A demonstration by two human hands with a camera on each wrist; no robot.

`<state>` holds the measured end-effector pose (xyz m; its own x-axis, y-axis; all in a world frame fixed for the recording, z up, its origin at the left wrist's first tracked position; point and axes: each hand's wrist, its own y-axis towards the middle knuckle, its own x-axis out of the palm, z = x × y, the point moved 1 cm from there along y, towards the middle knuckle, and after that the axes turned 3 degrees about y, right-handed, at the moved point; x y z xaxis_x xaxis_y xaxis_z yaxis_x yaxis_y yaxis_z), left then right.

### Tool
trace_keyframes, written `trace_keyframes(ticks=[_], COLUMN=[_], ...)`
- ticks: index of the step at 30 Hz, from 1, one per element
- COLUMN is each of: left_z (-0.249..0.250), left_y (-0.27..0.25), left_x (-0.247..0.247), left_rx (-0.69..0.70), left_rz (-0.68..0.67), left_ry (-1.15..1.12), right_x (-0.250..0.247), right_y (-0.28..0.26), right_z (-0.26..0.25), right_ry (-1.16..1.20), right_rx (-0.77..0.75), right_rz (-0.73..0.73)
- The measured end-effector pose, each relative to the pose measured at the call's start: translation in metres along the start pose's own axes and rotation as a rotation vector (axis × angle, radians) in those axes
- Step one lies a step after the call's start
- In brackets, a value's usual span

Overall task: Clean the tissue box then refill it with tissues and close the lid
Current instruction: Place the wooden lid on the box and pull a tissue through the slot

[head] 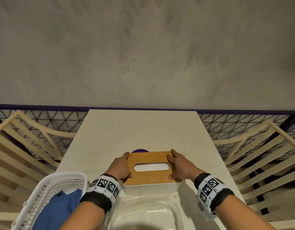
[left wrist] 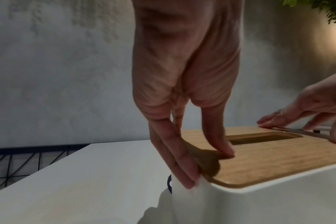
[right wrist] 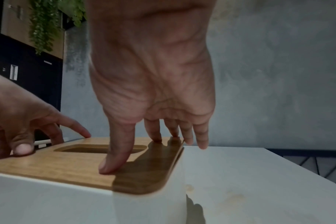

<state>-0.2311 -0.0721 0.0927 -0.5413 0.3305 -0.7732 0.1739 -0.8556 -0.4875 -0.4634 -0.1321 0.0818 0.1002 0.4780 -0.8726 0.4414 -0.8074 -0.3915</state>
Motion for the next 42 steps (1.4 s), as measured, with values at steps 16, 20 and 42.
trace_keyframes(ticks=[16, 20, 42], left_z=[0.006, 0.008, 0.006], left_y=[0.010, 0.014, 0.014], left_x=[-0.006, -0.001, 0.015], left_rx=[-0.011, -0.024, 0.057], left_rz=[0.072, 0.110, 0.103], left_ry=[-0.070, -0.027, 0.465], right_x=[0.000, 0.002, 0.006], right_y=[0.005, 0.008, 0.003], right_z=[0.003, -0.001, 0.012], right_ry=[0.408, 0.308, -0.060], right_rx=[0.299, 0.305, -0.034], right_rz=[0.227, 0.215, -0.087])
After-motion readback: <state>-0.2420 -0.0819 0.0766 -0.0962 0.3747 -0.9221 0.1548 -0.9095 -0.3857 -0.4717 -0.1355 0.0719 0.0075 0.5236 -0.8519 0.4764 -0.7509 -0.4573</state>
